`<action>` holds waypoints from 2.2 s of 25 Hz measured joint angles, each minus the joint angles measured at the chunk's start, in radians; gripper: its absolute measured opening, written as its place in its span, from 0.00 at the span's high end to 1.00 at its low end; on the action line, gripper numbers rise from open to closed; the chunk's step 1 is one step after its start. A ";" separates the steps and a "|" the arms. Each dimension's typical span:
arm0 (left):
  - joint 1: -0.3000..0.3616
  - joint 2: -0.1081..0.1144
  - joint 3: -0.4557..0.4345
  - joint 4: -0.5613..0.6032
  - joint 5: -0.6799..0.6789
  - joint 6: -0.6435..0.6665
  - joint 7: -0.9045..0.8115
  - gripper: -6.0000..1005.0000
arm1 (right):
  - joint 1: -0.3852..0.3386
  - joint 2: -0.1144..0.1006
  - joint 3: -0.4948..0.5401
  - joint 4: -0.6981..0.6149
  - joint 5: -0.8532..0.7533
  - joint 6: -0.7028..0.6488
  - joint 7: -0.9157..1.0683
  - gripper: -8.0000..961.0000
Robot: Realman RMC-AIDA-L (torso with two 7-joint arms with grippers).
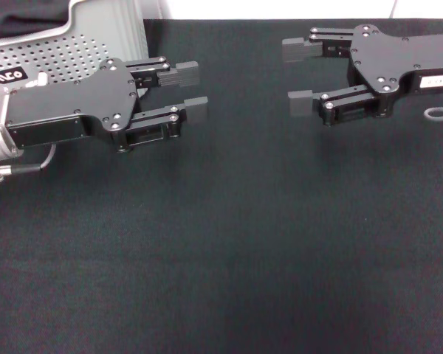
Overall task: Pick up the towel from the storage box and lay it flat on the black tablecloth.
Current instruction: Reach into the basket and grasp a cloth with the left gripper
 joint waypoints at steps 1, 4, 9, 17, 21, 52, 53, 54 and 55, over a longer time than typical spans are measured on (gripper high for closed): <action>0.001 0.000 0.000 0.000 0.000 0.000 0.001 0.44 | 0.000 0.001 0.000 0.000 0.000 0.000 0.000 0.09; 0.001 0.000 0.000 0.000 0.000 0.000 0.002 0.44 | 0.000 0.003 0.000 0.000 0.000 0.000 -0.001 0.09; 0.001 -0.001 0.000 0.000 -0.001 0.000 0.004 0.44 | 0.000 0.003 0.002 0.000 0.000 0.000 -0.002 0.10; 0.003 -0.014 -0.026 -0.014 -0.001 -0.029 0.035 0.44 | -0.004 0.003 0.002 0.007 0.003 0.001 -0.007 0.10; 0.004 -0.071 -0.268 -0.091 -0.003 -0.115 0.163 0.44 | -0.030 0.001 0.039 0.005 0.000 0.010 -0.011 0.10; -0.105 -0.096 -0.379 -0.720 -0.575 -0.162 1.385 0.44 | -0.110 -0.008 0.079 0.008 -0.011 0.022 -0.013 0.11; -0.117 -0.096 -0.384 -0.737 -0.575 -0.161 1.421 0.44 | -0.112 -0.007 0.079 0.008 -0.011 0.022 -0.013 0.11; -0.124 -0.096 -0.389 -0.748 -0.576 -0.162 1.439 0.44 | -0.114 -0.006 0.080 0.008 -0.011 0.022 -0.013 0.11; -0.135 -0.097 -0.399 -0.764 -0.578 -0.163 1.469 0.44 | -0.114 -0.006 0.080 0.008 -0.011 0.023 -0.013 0.11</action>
